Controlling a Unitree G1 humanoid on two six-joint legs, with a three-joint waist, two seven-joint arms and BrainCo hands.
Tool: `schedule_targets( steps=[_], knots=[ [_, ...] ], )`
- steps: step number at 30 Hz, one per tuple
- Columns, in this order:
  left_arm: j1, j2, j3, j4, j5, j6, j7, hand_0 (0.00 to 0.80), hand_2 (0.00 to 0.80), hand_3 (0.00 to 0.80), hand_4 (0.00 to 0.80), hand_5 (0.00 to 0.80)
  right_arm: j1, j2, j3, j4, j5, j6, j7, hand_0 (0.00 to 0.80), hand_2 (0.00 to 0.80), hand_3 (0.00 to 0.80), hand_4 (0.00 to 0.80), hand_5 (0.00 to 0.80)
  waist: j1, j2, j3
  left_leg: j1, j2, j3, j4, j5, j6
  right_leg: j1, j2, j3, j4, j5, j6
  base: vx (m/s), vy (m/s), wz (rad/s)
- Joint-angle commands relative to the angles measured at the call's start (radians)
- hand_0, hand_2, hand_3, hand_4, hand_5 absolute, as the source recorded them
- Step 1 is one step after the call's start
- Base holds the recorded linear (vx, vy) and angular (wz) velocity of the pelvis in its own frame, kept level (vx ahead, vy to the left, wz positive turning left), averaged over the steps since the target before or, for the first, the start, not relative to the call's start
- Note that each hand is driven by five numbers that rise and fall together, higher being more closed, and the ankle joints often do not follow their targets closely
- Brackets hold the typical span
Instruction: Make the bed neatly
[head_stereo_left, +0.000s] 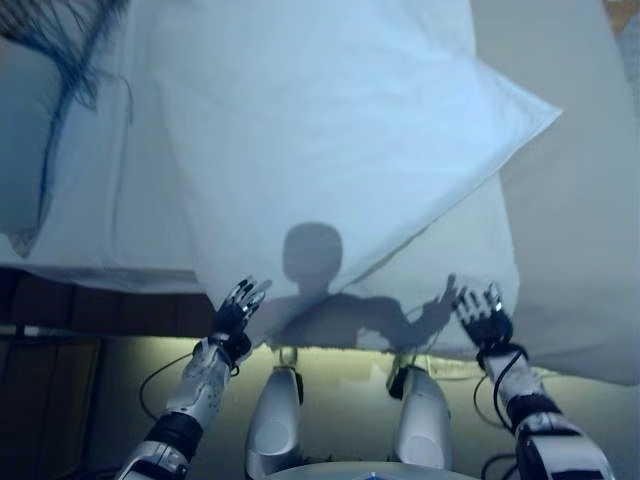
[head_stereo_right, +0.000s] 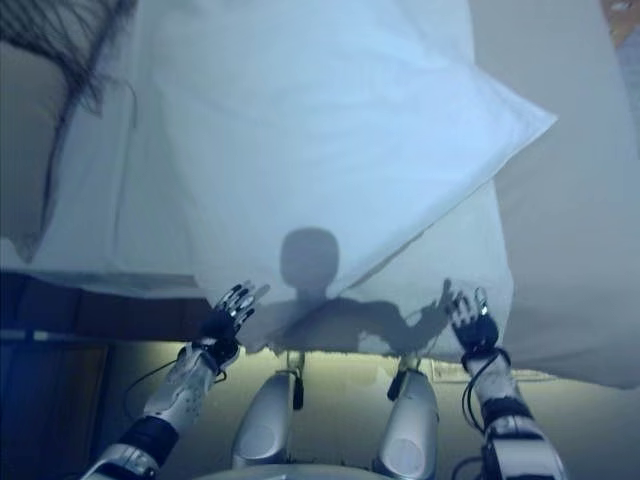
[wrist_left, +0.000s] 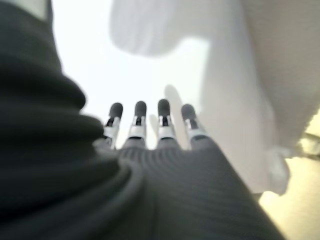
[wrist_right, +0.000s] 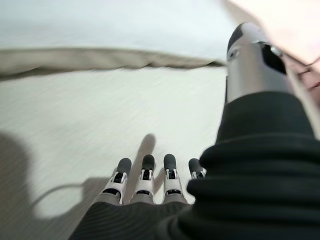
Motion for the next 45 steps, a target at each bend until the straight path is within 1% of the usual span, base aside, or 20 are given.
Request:
schedule_targets(
  steps=[1, 3, 6, 10, 12, 15, 18, 22, 27, 32, 38, 45],
  knots=[
    [-0.016, 0.034, -0.014, -0.076, -0.020, -0.039, 0.001, 0.000, 0.000, 0.000, 0.000, 0.000, -0.018, -0.055, -0.029, 0.018, 0.055, 0.042, 0.111, 0.000, 0.000, 0.000, 0.000, 0.000, 0.041, 0.020, -0.019, 0.001, 0.015, -0.024, -0.033, 0.082, 0.008, -0.004, -0.107, 0.080, -0.039, 0.155, 0.123, -0.001, -0.010, 0.14],
    [-0.023, 0.039, -0.025, -0.091, -0.026, -0.032, -0.003, 0.000, 0.000, 0.000, 0.000, 0.000, -0.036, -0.084, -0.033, 0.040, 0.056, 0.051, 0.119, 0.000, 0.000, 0.000, 0.000, 0.000, 0.049, 0.024, -0.016, -0.019, 0.009, -0.023, -0.032, 0.087, 0.006, -0.010, -0.114, 0.068, -0.046, 0.160, 0.127, -0.005, -0.021, 0.17],
    [-0.039, 0.047, -0.051, -0.103, -0.038, -0.020, -0.006, 0.000, 0.000, 0.000, 0.000, 0.000, -0.087, -0.140, -0.051, 0.095, 0.063, 0.079, 0.127, 0.000, 0.000, 0.000, 0.000, 0.000, 0.068, 0.027, -0.013, -0.038, -0.006, -0.039, -0.033, 0.091, 0.008, -0.010, -0.119, 0.052, -0.053, 0.164, 0.131, 0.012, -0.031, 0.19],
    [-0.044, 0.057, -0.064, -0.113, -0.043, -0.017, -0.005, 0.000, 0.000, 0.000, 0.000, 0.000, -0.109, -0.154, -0.058, 0.121, 0.084, 0.099, 0.144, 0.000, 0.000, 0.000, 0.000, 0.000, 0.085, 0.020, -0.015, -0.043, -0.009, -0.061, -0.031, 0.090, 0.009, -0.003, -0.116, 0.045, -0.054, 0.165, 0.130, 0.057, -0.060, 0.17],
    [-0.046, 0.064, -0.069, -0.117, -0.050, -0.021, -0.004, 0.000, 0.000, 0.000, 0.000, 0.000, -0.132, -0.165, -0.060, 0.139, 0.084, 0.122, 0.150, 0.000, 0.000, 0.000, 0.000, 0.000, 0.096, 0.019, -0.015, -0.045, -0.012, -0.074, -0.036, 0.094, 0.011, -0.002, -0.114, 0.040, -0.050, 0.162, 0.132, 0.086, -0.063, 0.05],
    [-0.051, 0.072, -0.078, -0.132, -0.073, -0.029, -0.010, 0.000, 0.000, 0.000, 0.000, 0.000, -0.173, -0.194, -0.057, 0.185, 0.093, 0.145, 0.169, 0.000, 0.000, 0.000, 0.000, 0.000, 0.113, 0.030, -0.008, -0.052, -0.023, -0.089, -0.066, 0.111, 0.018, -0.004, -0.112, 0.030, -0.060, 0.162, 0.135, 0.043, -0.043, 0.07],
    [-0.047, 0.079, -0.082, -0.170, -0.084, -0.036, -0.013, 0.000, 0.000, 0.000, 0.000, 0.000, -0.207, -0.217, -0.054, 0.210, 0.125, 0.150, 0.174, 0.000, 0.000, 0.000, 0.000, 0.000, 0.131, 0.041, -0.002, -0.071, -0.040, -0.103, -0.099, 0.132, 0.025, -0.010, -0.103, 0.018, -0.074, 0.161, 0.136, -0.001, -0.044, 0.10],
    [-0.039, 0.097, -0.079, -0.226, -0.085, -0.029, -0.007, 0.000, 0.000, 0.000, 0.000, 0.000, -0.214, -0.211, -0.054, 0.223, 0.168, 0.145, 0.179, 0.000, 0.000, 0.000, 0.000, 0.000, 0.149, 0.046, 0.012, -0.095, -0.054, -0.120, -0.097, 0.141, 0.031, -0.014, -0.098, 0.006, -0.069, 0.153, 0.130, 0.003, -0.078, 0.19],
    [-0.044, 0.122, -0.071, -0.248, -0.082, -0.029, -0.021, 0.000, 0.000, 0.000, 0.000, 0.000, -0.223, -0.208, -0.063, 0.245, 0.213, 0.150, 0.180, 0.000, 0.000, 0.000, 0.000, 0.000, 0.167, 0.043, 0.025, -0.113, -0.062, -0.134, -0.108, 0.158, 0.035, -0.008, -0.095, -0.017, -0.075, 0.151, 0.130, 0.014, -0.098, 0.09],
    [-0.044, 0.134, -0.063, -0.272, -0.086, -0.025, -0.029, 0.000, 0.000, 0.000, 0.000, 0.000, -0.226, -0.211, -0.066, 0.258, 0.232, 0.157, 0.179, 0.000, 0.000, 0.000, 0.000, 0.000, 0.173, 0.050, 0.036, -0.126, -0.071, -0.139, -0.111, 0.168, 0.040, -0.008, -0.086, -0.026, -0.084, 0.148, 0.128, 0.006, -0.037, 0.10],
    [-0.047, 0.147, -0.052, -0.282, -0.078, -0.007, -0.026, 0.000, 0.000, 0.000, 0.000, 0.000, -0.194, -0.183, -0.082, 0.254, 0.267, 0.159, 0.166, 0.000, 0.000, 0.000, 0.000, 0.000, 0.178, 0.036, 0.049, -0.140, -0.071, -0.141, -0.091, 0.164, 0.041, 0.003, -0.081, -0.035, -0.088, 0.148, 0.126, 0.015, -0.068, 0.01],
    [-0.059, 0.157, -0.059, -0.280, -0.072, -0.001, -0.025, 0.000, 0.000, 0.000, 0.000, 0.000, -0.192, -0.174, -0.084, 0.268, 0.304, 0.163, 0.141, 0.000, 0.000, 0.000, 0.000, 0.000, 0.181, 0.033, 0.060, -0.149, -0.072, -0.146, -0.082, 0.164, 0.042, 0.019, -0.066, -0.051, -0.106, 0.149, 0.122, 0.010, -0.053, 0.01]
  ],
)
